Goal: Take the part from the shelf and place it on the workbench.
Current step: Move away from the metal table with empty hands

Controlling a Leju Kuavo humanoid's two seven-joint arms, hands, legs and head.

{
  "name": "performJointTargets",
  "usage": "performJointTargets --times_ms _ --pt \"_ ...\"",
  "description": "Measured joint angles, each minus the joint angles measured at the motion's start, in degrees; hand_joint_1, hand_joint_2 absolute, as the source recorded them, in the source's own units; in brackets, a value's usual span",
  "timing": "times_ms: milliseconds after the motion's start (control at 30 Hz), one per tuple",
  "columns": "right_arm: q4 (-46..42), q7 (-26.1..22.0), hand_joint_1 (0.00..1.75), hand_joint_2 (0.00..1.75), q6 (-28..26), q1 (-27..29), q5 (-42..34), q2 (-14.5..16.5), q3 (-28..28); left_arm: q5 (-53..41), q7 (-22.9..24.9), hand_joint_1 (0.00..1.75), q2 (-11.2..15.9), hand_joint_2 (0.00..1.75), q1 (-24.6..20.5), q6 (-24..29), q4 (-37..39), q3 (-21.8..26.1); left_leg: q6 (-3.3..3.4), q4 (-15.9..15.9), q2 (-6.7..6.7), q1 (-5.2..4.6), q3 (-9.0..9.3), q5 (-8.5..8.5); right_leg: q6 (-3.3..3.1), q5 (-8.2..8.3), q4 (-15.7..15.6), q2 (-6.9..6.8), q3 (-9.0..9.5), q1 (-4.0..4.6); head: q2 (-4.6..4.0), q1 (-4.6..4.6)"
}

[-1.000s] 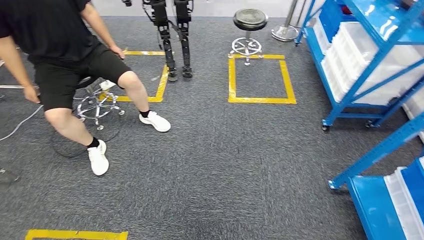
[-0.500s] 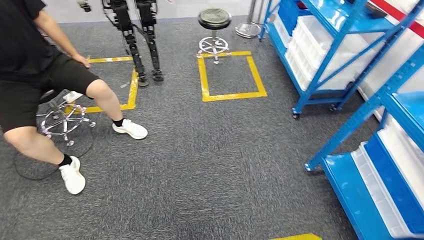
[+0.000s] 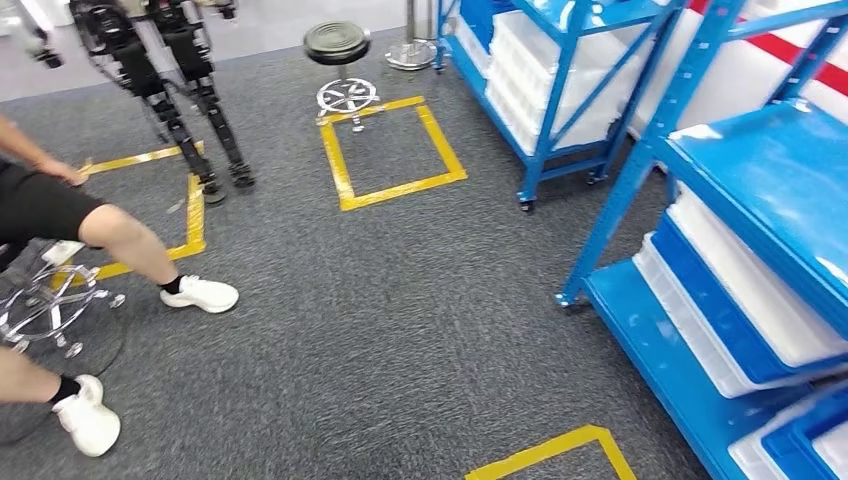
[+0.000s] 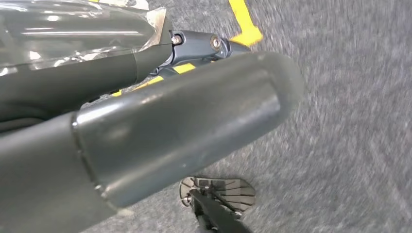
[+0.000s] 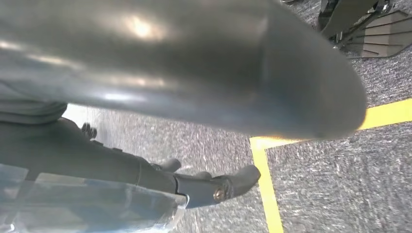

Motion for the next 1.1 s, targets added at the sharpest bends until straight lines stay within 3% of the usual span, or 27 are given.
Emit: performJointTargets --times_ms 33,67,100,133,200,267,333,367,433,500,567,600,633,700,767,833,867,933,1000,1033,1067,1100 --pt "0.0 0.0 0.0 0.0 0.0 0.01 0.05 0.03 0.0 -0.05 0.21 0.0 0.0 0.0 0.1 0.02 0.01 0.0 0.12 3.3 -0.37 -0.02 -1.8 -1.11 -0.18 0.07 0.02 0.92 -0.05 0.21 -0.01 -0.01" --pt "0.0 0.0 0.0 0.0 0.01 0.07 0.1 0.05 0.0 -0.06 0.35 0.0 0.01 0.0 0.17 0.04 0.01 0.0 0.25 4.9 -0.55 -0.03 -2.9 -1.04 -0.27 0.1 0.04 1.87 -0.05 0.38 -0.01 -0.02" --pt "0.0 0.0 0.0 0.0 0.0 0.15 0.14 0.05 0.0 -0.07 0.44 0.0 0.01 0.0 0.19 0.05 0.01 0.0 0.44 4.34 -0.7 -0.03 -2.99 0.23 -0.31 0.14 0.06 2.79 0.02 0.49 -0.01 -0.03" --pt "0.0 0.0 0.0 0.0 0.0 0.22 0.17 0.05 0.0 -0.09 0.49 0.0 0.02 0.0 0.19 0.06 0.01 0.0 0.67 1.67 -1.03 -0.03 -2.04 2.39 -0.34 0.16 0.08 3.63 0.14 0.54 0.0 -0.03" --pt "0.0 0.02 0.0 0.0 0.0 0.18 0.21 0.12 0.0 -0.19 0.5 0.0 0.03 0.0 0.19 0.06 0.01 0.0 1.17 -5.83 -3.17 -0.01 0.95 6.6 -0.2 0.17 0.23 5.15 0.24 0.72 0.0 -0.02" --pt "0.0 0.06 0.0 0.0 0.01 0.1 0.21 0.28 0.0 -0.36 0.46 0.0 0.08 0.0 0.17 0.05 0.01 -0.01 1.52 -9.93 -4.58 -0.19 2.51 8.16 0.26 0.3 0.3 6.39 -0.03 0.91 0.0 0.01" --pt "0.0 0.13 0.0 0.0 0.0 0.26 0.14 0.35 0.0 -0.48 0.36 0.0 0.09 0.0 0.05 0.04 0.01 -0.07 2.02 -10.57 -3.63 -0.47 2.66 8.39 1.04 0.57 0.12 7.48 -0.65 0.99 0.0 0.01" --pt "0.0 0.17 0.0 0.0 -0.01 0.39 0.09 0.34 0.0 -0.51 0.31 0.0 0.07 0.0 -0.04 0.03 0.01 -0.14 2.41 -10.94 -3.0 -0.49 2.75 8.72 1.33 0.51 0.37 7.11 -1.04 1.0 0.01 0.01" --pt "0.0 0.25 0.0 0.0 -0.03 0.47 -0.06 0.36 0.0 -0.56 0.21 0.0 0.04 0.0 -0.08 0.01 0.01 -0.29 3.21 -11.78 -1.54 -0.32 2.87 9.41 1.37 -1.32 3.51 4.52 -2.84 1.12 0.0 0.35" --pt "0.0 0.27 0.0 0.0 -0.03 0.39 -0.15 0.42 0.0 -0.58 0.19 0.0 0.08 0.0 0.02 -0.01 0.01 -0.35 3.55 -12.01 0.09 -0.39 2.73 9.63 1.12 -4.83 10.47 1.82 -6.25 0.82 -0.01 0.63" --pt "0.0 0.27 0.0 0.0 -0.03 0.46 -0.14 0.45 0.0 -0.57 0.35 0.0 0.1 0.0 0.06 0.0 0.01 -0.35 3.51 -11.99 1.68 -0.46 2.55 9.59 1.68 -6.74 15.54 1.17 -8.48 0.31 0.0 0.65" --pt "0.0 0.26 0.0 0.0 -0.03 0.53 -0.09 0.46 0.0 -0.56 0.47 0.0 0.1 0.0 0.05 0.01 0.01 -0.35 3.41 -11.98 2.41 -0.44 2.52 9.54 2.29 -6.44 15.09 0.94 -7.99 0.04 0.0 0.67" --pt "0.0 0.26 0.0 0.0 -0.03 0.58 -0.02 0.45 0.0 -0.56 0.6 0.0 0.1 0.0 0.05 0.02 0.01 -0.35 3.26 -11.95 3.1 -0.38 2.57 9.45 3.0 -5.4 12.31 0.44 -6.28 -0.25 0.0 0.67" --pt "0.0 0.26 0.0 0.0 -0.03 0.5 0.15 0.45 0.0 -0.53 0.74 0.0 0.1 0.0 0.06 0.04 0.0 -0.35 2.65 -11.85 4.36 -0.38 2.92 9.09 4.02 -2.76 4.14 -2.16 -1.48 -0.57 -0.01 0.71" --pt "0.0 0.26 0.0 0.0 -0.03 0.31 0.21 0.51 0.0 -0.5 0.81 0.0 0.13 0.0 0.05 0.09 -0.01 -0.35 1.8 -11.81 5.51 -0.53 3.53 8.63 3.69 -1.36 -0.02 -4.03 0.94 -0.25 -0.01 0.64" --pt "0.0 0.26 0.0 0.0 -0.02 0.26 0.26 0.51 0.0 -0.47 0.84 0.0 0.13 0.0 -0.14 0.16 -0.02 -0.35 1.05 -12.05 6.7 -0.47 4.26 8.32 2.79 -1.14 -0.24 -3.21 0.84 0.17 0.0 0.54" --pt "0.0 0.24 0.0 0.0 -0.02 0.32 0.31 0.47 0.0 -0.43 0.84 0.0 0.12 0.0 -0.29 0.19 -0.02 -0.35 0.68 -11.94 6.68 -0.25 4.54 8.06 2.38 -1.09 -0.36 -2.52 0.96 -0.15 0.0 0.51" --pt "0.0 0.21 0.0 0.0 -0.01 0.31 0.45 0.38 -0.01 -0.3 0.85 0.0 0.09 0.0 -0.46 0.26 -0.01 -0.36 0.15 -9.31 4.13 0.18 3.77 5.97 1.34 -0.83 -0.62 -1.22 1.3 -0.75 0.0 0.24" --pt "0.0 0.2 0.0 0.0 0.02 0.22 0.58 0.4 -0.01 -0.22 0.92 0.0 0.06 0.0 -0.27 0.33 0.0 -0.37 0.01 -2.28 0.59 0.38 0.55 2.13 0.52 -0.62 -0.67 0.08 1.35 -0.71 0.0 -0.08" --pt "0.0 0.2 0.0 0.0 0.03 0.19 0.63 0.44 -0.01 -0.22 0.96 0.0 0.05 0.0 -0.13 0.35 0.01 -0.37 0.0 1.47 -0.2 0.4 -1.36 0.58 0.3 -0.58 -0.66 0.83 1.31 -0.52 0.0 -0.14" --pt "0.0 0.2 0.0 0.0 0.05 0.2 0.64 0.47 0.0 -0.22 0.99 0.0 0.07 0.0 -0.01 0.37 0.01 -0.37 -0.03 3.95 -0.55 0.41 -2.81 0.08 0.25 -0.56 -0.64 1.69 1.31 -0.38 0.0 -0.14" --pt "0.0 0.2 0.0 0.0 0.05 0.24 0.64 0.48 -0.01 -0.22 0.99 0.0 0.08 0.0 0.05 0.38 0.0 -0.37 -0.03 4.37 -0.68 0.44 -3.35 0.78 0.21 -0.54 -0.59 2.53 1.35 -0.29 0.0 -0.14"
